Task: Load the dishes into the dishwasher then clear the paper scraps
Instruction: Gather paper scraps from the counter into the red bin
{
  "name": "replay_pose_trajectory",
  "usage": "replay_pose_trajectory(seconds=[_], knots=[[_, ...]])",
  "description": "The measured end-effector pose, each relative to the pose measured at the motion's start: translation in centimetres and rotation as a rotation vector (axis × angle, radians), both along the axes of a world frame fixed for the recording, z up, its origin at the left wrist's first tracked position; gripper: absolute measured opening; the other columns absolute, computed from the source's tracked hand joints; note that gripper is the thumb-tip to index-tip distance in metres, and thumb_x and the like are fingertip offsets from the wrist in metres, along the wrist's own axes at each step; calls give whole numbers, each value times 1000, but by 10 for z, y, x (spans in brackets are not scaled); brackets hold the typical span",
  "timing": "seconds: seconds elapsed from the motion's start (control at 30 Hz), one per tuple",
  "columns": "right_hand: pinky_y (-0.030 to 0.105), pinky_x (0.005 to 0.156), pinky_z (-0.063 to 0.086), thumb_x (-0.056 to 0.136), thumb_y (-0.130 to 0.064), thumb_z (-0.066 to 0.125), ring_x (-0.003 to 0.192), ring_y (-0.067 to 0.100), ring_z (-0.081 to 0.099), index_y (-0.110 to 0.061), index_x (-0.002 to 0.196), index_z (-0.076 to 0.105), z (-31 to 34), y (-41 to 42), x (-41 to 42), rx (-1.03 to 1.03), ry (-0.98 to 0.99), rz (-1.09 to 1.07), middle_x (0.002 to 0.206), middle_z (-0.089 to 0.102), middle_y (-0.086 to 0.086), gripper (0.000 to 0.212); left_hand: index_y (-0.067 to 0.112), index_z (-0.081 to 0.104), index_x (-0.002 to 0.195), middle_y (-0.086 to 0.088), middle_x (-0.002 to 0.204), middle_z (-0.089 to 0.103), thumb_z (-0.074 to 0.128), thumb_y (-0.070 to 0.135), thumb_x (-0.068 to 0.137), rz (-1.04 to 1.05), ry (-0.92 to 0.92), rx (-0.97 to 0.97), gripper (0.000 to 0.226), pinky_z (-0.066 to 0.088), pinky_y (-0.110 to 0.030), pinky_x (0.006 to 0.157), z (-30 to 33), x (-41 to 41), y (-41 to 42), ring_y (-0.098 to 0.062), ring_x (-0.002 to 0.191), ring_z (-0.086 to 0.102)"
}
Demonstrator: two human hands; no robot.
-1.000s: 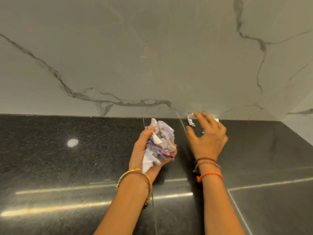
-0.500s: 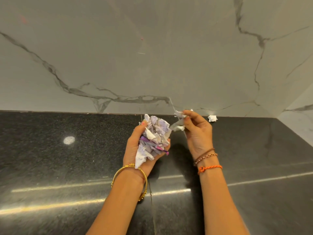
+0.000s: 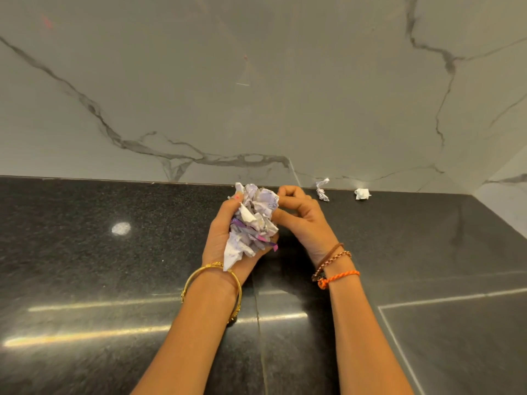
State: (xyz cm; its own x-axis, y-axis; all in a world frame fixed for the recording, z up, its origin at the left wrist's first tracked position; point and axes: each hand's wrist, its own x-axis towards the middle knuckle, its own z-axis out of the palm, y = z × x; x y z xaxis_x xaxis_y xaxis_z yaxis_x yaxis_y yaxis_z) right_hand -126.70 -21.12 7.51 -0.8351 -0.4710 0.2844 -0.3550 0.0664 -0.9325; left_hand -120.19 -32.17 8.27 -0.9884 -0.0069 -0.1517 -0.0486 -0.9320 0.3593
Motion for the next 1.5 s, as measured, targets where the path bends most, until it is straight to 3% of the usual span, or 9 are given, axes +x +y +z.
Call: replay_pose_trajectory(seconds=[0.27, 0.5, 0.87, 0.93, 1.0, 1.07, 1.13, 1.3, 1.5], knots=[[19, 77, 38, 62, -45, 63, 99, 3, 49, -52, 119, 44, 10, 26, -7, -258, -143, -188, 111, 48, -6, 61, 19, 73, 61, 3, 67, 67, 58, 31, 66, 39, -3, 10, 20, 49, -21, 57, -1, 0, 0, -10, 60, 61], [46, 112, 16, 66, -51, 75, 136, 29, 24, -41, 102, 61, 6, 68, -59, 580, -103, -806, 148, 22, 1, 40, 19, 75, 68, 0, 70, 70, 56, 30, 71, 15, 3, 11, 23, 53, -24, 55, -4, -4, -1, -12, 60, 66], [30, 66, 32, 94, -29, 47, 94, 34, 55, -4, 90, 59, -5, 23, -70, 1020, 406, -556, 98, 62, 19, 28, 20, 72, 46, 3, 60, 70, 40, 25, 94, 77, -46, -117, 58, 54, -22, 61, -5, 2, 1, -8, 53, 67], [26, 59, 29, 91, -23, 52, 67, 23, 56, -7, 66, 50, -4, 14, -68, 771, 291, -521, 70, 58, 14, 29, 19, 73, 49, 1, 62, 71, 43, 28, 92, 69, -52, -88, 53, 53, -20, 56, -5, -1, -1, -8, 53, 66], [19, 42, 27, 89, -18, 53, 39, 5, 37, -15, 57, 40, -1, 8, -64, 100, -71, -484, 46, 41, -1, 34, 18, 74, 58, 1, 63, 70, 45, 29, 91, 62, -54, -52, 46, 51, -19, 54, -6, -2, -3, -10, 53, 66], [12, 30, 20, 92, -14, 46, 30, 1, 26, -17, 61, 37, 4, 4, -51, -556, -447, -428, 38, 35, -9, 32, 19, 68, 73, 2, 61, 68, 44, 28, 92, 67, -48, -35, 32, 46, -15, 49, -2, -2, -4, -9, 49, 62], [13, 26, 19, 94, -15, 41, 29, 2, 26, -18, 64, 36, 5, 2, -28, -822, -599, -395, 37, 35, -10, 30, 19, 60, 81, 2, 59, 66, 41, 27, 93, 83, -27, -45, 25, 41, -12, 47, -1, 0, -3, -7, 47, 60], [12, 30, 23, 94, -13, 42, 33, 3, 33, -17, 66, 42, 5, 1, 48, -793, -523, -467, 42, 42, -9, 28, 4, 58, 116, -9, 90, 66, 49, 14, 91, 225, -53, -135, 29, 53, -20, 49, 8, 3, 6, -13, 57, 68], [13, 31, 25, 94, -13, 44, 37, 2, 36, -16, 65, 46, 12, 4, 180, -772, -635, -481, 50, 45, -6, 29, 6, 59, 98, -5, 81, 68, 51, 14, 91, 198, -5, -200, 14, 55, -22, 54, 25, 99, 17, -15, 65, 68]])
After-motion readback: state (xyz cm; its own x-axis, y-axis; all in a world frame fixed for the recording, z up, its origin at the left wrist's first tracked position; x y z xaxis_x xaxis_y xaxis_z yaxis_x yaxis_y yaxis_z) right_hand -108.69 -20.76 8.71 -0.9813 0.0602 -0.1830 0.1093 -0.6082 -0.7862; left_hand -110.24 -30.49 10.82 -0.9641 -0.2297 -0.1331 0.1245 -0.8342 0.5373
